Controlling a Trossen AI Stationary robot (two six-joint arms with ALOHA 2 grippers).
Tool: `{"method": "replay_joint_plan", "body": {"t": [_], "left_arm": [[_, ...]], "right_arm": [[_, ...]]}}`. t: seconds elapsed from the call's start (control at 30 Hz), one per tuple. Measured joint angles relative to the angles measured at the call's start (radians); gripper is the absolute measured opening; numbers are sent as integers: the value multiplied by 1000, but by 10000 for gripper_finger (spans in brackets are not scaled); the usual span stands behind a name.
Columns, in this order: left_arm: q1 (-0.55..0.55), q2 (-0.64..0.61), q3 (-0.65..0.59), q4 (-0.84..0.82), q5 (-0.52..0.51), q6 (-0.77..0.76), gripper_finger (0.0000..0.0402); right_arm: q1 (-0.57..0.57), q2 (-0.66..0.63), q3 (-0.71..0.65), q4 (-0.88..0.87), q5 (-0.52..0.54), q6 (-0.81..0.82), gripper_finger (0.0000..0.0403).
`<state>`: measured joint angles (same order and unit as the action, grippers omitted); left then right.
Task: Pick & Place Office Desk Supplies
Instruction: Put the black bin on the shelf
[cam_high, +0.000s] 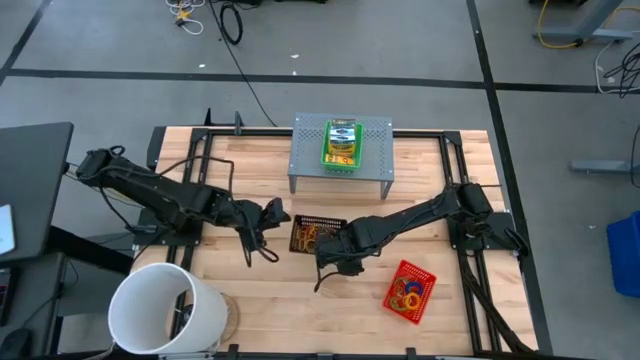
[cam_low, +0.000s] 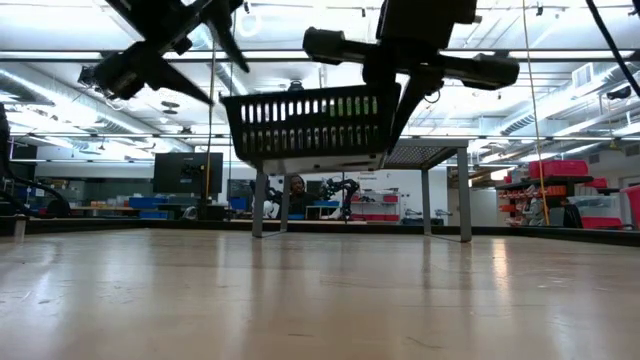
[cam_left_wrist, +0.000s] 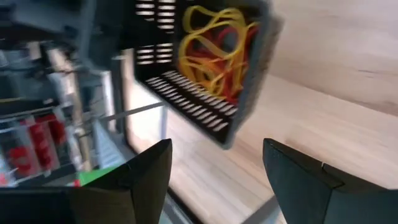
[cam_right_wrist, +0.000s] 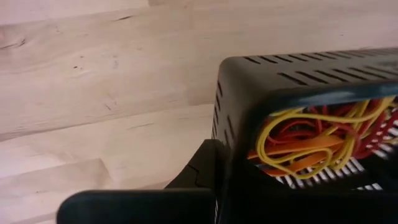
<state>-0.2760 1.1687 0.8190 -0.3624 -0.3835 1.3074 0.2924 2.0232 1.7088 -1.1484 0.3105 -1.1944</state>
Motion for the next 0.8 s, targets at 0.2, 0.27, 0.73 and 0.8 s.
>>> {"method": "replay_joint_plan", "body": {"t": [0.2,0.27,0.73,0.8], "left_arm": [[0,97,55,-134,29,24,254],[0,133,57,-139,36,49,254],[1,213,58,-15,112,107,239],[1,218,58,-13,122,106,230]], "right_arm": [[0,6,0,19,0,-16,0],[0,6,0,23,0,-22,0],[0,6,-1,57,2,-35,0],[0,6,-1,54,2,-35,0]]}}
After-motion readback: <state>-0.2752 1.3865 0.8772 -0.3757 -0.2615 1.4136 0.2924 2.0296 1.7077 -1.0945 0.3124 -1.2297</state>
